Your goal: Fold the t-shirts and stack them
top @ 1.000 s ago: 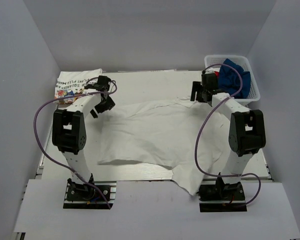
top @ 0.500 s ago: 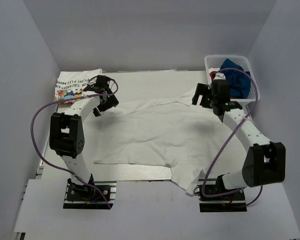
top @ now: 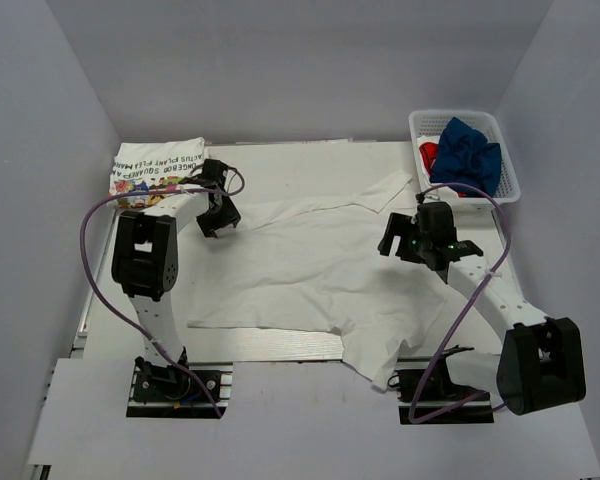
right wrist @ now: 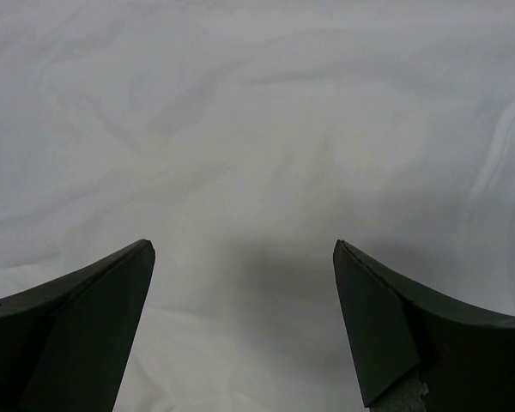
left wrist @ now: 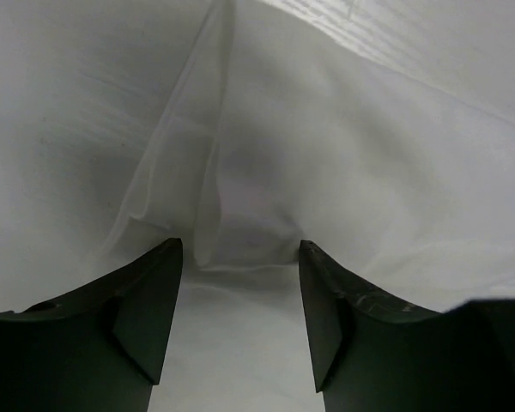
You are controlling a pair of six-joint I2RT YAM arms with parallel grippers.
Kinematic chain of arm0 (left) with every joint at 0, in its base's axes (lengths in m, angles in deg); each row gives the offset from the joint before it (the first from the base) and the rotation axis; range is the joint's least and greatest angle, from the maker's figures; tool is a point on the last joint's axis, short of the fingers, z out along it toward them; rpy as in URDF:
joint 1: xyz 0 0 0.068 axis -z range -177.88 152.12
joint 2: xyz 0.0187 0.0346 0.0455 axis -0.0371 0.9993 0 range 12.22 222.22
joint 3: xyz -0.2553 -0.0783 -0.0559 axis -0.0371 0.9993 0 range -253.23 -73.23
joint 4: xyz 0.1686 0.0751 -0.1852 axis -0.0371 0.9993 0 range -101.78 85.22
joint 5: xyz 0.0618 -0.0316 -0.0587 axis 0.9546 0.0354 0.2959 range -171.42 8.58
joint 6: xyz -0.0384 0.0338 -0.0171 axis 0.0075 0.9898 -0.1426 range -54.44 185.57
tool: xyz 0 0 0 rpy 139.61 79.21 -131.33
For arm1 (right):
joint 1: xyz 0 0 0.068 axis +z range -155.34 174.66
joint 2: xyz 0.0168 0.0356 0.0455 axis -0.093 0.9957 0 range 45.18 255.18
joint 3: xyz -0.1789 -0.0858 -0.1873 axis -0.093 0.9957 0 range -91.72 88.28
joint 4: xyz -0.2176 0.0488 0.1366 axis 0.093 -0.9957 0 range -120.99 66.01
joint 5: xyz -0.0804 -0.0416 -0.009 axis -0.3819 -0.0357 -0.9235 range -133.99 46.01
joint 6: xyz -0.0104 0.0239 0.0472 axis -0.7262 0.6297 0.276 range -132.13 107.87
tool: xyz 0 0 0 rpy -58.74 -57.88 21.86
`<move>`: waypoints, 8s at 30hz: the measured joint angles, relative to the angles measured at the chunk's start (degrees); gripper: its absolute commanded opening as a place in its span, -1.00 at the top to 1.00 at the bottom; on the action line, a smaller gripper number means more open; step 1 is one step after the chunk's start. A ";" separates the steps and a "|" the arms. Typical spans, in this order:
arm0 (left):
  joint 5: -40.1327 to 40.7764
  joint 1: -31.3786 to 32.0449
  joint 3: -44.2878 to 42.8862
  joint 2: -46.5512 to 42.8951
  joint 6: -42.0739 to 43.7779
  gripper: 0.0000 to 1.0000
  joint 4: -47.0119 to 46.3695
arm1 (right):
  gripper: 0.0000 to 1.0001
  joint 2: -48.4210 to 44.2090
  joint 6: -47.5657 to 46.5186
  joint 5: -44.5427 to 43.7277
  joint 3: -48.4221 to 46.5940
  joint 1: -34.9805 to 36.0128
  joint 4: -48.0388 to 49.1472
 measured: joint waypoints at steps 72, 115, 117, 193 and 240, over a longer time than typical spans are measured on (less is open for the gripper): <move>-0.94 -1.49 -48.24 32.92 0.70 -1.00 -13.81 | -0.81 3.89 -2.14 -6.10 -3.72 -0.04 -1.44; 1.38 22.36 9.73 -3.50 6.29 -1.00 -7.56 | -0.81 59.58 11.80 2.29 -54.07 -0.70 7.04; 2.25 22.67 10.36 -3.96 6.14 -1.00 -6.91 | -0.81 60.57 14.10 4.02 -54.12 -0.63 11.06; 3.65 23.93 13.81 -7.56 6.43 -1.00 -1.55 | 1.00 44.17 8.13 -13.81 -30.16 4.26 9.31; 14.49 19.21 -9.25 -2.49 4.59 -1.00 1.64 | -0.80 34.80 10.58 -9.09 -27.67 3.69 -4.00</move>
